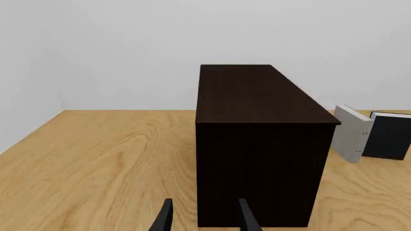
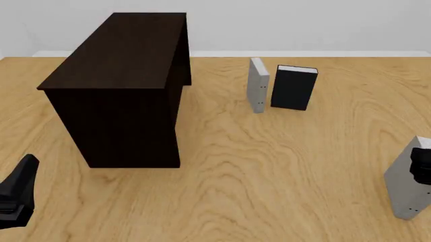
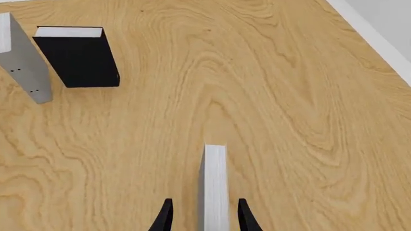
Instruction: Pick up the book on the right and place it under the cabinet shelf.
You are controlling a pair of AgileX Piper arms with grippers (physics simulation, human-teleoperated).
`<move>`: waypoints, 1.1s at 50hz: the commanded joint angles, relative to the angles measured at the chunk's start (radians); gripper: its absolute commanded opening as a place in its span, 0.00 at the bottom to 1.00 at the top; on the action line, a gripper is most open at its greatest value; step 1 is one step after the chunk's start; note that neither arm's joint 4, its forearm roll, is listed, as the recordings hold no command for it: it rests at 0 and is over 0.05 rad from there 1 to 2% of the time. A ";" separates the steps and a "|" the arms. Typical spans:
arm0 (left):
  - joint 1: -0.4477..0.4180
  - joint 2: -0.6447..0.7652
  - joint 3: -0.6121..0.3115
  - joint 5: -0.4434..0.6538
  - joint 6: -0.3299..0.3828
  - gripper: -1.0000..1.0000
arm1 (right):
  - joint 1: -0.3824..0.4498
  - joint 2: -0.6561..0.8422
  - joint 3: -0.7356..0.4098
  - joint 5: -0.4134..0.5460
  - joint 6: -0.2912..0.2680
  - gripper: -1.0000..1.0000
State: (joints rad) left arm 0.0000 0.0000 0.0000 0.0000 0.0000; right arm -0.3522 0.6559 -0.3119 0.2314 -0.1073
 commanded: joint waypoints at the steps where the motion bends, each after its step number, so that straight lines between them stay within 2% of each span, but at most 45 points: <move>1: 0.000 0.000 0.000 0.000 0.000 1.00 | -0.017 0.102 0.004 -0.087 -0.035 1.00; 17: 0.000 0.000 0.000 0.000 0.000 1.00 | -0.028 0.202 0.007 -0.169 -0.055 1.00; 37: 0.000 0.000 0.000 0.000 0.000 1.00 | -0.027 0.365 0.026 -0.304 -0.046 1.00; 55: 0.000 0.000 0.000 0.000 0.000 1.00 | -0.047 0.445 0.053 -0.391 -0.050 1.00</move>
State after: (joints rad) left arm 0.0000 0.0000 0.0000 0.0000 0.0000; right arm -0.3909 1.0510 -0.2723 -0.1094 -0.1560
